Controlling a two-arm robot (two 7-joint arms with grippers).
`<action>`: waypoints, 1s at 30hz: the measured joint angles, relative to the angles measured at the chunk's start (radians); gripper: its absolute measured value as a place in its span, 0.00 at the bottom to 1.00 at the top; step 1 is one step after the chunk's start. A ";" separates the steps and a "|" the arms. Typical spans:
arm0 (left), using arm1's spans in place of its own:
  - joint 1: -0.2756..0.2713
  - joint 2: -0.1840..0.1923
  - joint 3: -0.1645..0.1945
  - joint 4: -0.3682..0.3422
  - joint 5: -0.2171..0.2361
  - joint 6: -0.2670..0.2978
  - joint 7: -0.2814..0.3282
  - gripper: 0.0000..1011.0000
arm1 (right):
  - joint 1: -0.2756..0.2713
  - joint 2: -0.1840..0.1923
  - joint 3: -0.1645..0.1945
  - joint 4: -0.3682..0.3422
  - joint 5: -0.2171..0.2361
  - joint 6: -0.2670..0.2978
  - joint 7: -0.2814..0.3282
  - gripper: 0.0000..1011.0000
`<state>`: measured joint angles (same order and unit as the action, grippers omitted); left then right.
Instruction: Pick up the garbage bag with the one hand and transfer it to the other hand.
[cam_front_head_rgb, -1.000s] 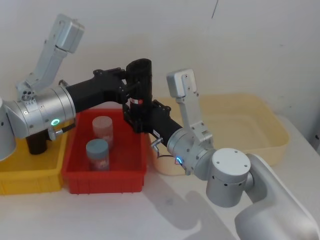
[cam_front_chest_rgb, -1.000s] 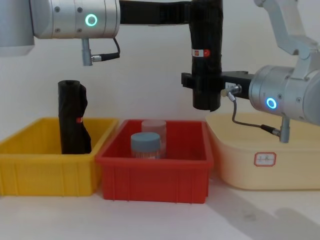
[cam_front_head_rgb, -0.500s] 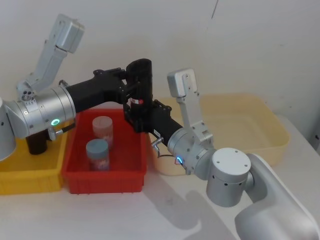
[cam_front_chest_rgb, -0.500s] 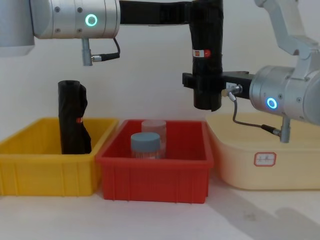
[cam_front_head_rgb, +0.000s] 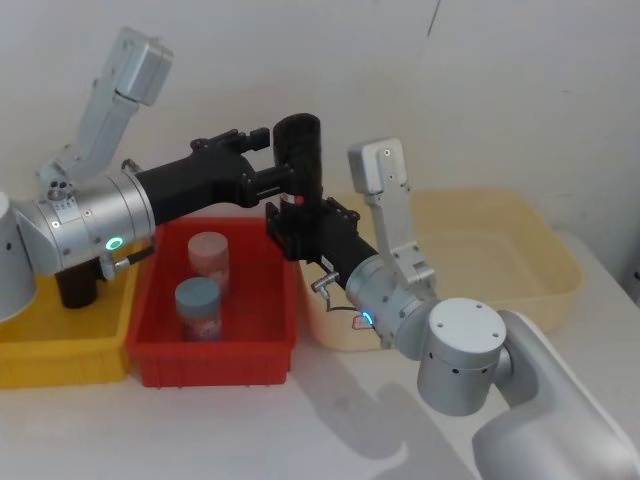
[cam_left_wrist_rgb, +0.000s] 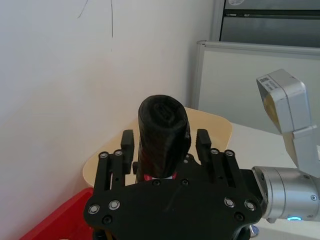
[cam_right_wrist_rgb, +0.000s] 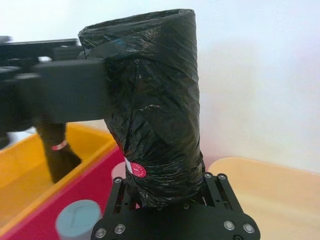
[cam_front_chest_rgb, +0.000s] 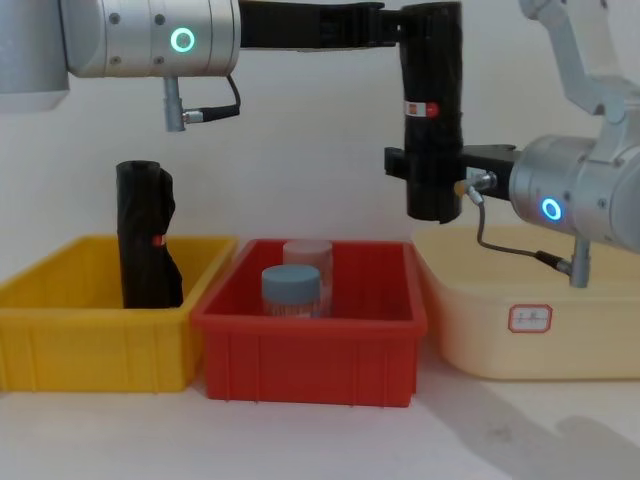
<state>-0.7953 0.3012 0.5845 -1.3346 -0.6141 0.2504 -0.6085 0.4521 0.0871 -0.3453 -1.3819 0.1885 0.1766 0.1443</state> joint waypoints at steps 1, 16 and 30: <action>0.000 0.000 0.000 0.000 0.000 0.000 0.000 0.76 | 0.001 -0.002 0.004 0.005 -0.004 -0.005 -0.010 0.55; 0.000 0.001 0.000 0.000 0.000 0.000 0.001 0.99 | 0.042 -0.025 0.060 0.090 -0.058 -0.066 -0.131 0.55; 0.051 0.032 -0.025 -0.059 -0.002 0.001 0.073 0.99 | 0.067 0.014 0.120 0.156 -0.092 -0.070 -0.179 0.55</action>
<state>-0.7441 0.3328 0.5598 -1.3940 -0.6160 0.2509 -0.5353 0.5188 0.1015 -0.2251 -1.2262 0.0965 0.1069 -0.0348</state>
